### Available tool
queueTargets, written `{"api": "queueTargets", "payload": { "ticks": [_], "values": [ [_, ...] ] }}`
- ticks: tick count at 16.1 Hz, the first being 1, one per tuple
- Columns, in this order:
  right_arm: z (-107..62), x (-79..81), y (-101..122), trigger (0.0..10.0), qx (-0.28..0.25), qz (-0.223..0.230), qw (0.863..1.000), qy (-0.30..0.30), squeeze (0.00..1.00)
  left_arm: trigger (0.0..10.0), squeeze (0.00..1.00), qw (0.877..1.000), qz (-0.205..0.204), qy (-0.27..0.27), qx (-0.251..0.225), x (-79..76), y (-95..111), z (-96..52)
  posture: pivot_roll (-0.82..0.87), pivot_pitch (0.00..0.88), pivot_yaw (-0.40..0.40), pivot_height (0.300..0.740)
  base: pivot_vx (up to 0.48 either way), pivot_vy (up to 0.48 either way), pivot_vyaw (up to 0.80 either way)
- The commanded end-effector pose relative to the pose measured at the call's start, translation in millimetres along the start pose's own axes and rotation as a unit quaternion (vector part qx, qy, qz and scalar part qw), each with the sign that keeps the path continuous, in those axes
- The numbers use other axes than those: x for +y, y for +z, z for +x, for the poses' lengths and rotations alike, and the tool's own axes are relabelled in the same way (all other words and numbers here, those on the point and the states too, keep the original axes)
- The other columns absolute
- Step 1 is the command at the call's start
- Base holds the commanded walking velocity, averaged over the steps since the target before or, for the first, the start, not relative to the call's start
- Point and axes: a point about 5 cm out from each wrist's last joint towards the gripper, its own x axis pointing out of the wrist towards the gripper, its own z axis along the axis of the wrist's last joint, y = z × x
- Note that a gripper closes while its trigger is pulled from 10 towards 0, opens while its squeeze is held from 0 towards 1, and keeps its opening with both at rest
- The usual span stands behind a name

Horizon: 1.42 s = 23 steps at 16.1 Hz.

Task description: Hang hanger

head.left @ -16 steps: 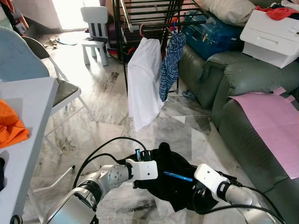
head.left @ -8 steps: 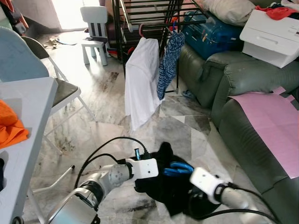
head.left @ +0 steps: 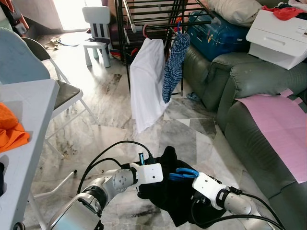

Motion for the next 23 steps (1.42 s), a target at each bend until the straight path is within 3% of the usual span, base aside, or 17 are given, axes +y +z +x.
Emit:
{"api": "queueTargets", "payload": {
  "ticks": [1,5,22,23],
  "values": [
    [-0.8,2.2,-2.6,0.0,0.004,-0.002,1.000,0.021,0.00,0.0,0.00,0.999,0.018,0.011,-0.039,11.2,17.7,5.0,-0.07,0.000,0.026,0.740,0.000,0.000,0.00],
    [-8.4,-4.0,-8.0,0.0,0.021,-0.006,0.997,0.076,0.00,0.0,0.00,0.999,0.027,0.007,-0.038,9.8,17.3,4.9,-0.07,0.000,0.024,0.740,0.000,0.000,0.00],
    [-8.8,-4.4,-8.2,0.0,0.021,-0.005,0.997,0.081,0.00,0.0,0.00,0.999,0.028,0.007,-0.038,9.6,17.2,4.9,-0.07,0.000,0.024,0.740,0.000,0.000,0.00],
    [4.4,16.1,-34.7,0.0,0.075,0.177,0.979,-0.073,0.00,10.0,1.00,0.988,-0.145,0.030,-0.035,-2.1,4.3,2.1,-0.05,0.000,-0.007,0.740,0.000,0.000,0.00]
  ]
}}
